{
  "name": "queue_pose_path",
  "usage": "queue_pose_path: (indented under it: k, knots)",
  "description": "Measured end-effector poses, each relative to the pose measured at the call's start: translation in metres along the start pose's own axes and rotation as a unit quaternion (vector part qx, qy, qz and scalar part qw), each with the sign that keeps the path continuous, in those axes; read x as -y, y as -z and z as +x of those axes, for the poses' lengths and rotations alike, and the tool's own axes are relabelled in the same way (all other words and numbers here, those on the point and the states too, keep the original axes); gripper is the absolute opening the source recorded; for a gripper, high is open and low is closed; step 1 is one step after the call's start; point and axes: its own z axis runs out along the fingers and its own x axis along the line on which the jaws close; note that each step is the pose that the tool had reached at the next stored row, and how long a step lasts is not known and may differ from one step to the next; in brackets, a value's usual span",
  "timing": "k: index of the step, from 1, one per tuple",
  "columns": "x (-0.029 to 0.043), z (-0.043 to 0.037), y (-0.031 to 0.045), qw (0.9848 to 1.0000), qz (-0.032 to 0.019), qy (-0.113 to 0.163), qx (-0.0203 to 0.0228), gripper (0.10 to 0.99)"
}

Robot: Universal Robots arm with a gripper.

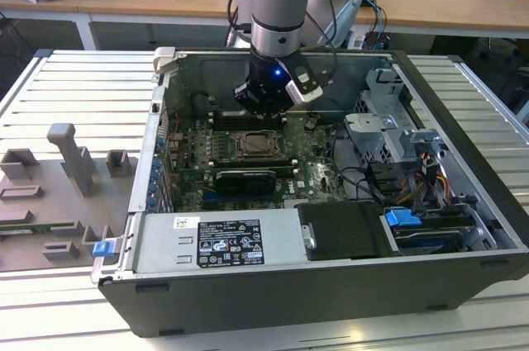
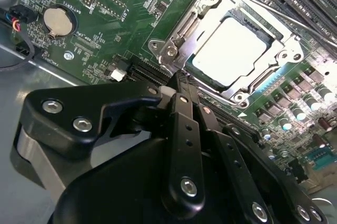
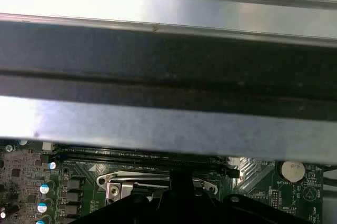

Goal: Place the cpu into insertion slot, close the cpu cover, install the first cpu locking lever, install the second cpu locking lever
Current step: 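Install the first cpu locking lever, then install the second cpu locking lever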

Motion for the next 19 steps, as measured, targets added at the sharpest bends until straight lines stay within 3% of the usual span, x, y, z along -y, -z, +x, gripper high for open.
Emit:
queue_pose_path:
  k: [8, 10, 12, 15, 19]
  knots:
    - [0.0074, 0.0006, 0.0009, 1.0, 0.0, 0.0, 0.0, 0.106]
    - [0.007, 0.0005, 0.0067, 1.0, 0.0, 0.0, 0.0, 0.106]
    - [0.006, 0.0004, 0.0194, 1.0, 0.0, 0.0, 0.0, 0.106]
    - [0.0051, 0.0003, 0.0309, 1.0, 0.0, 0.0, -0.0001, 0.106]
    - [0.0101, 0.0007, 0.0317, 1.0, 0.0, 0.0, -0.0001, 0.106]
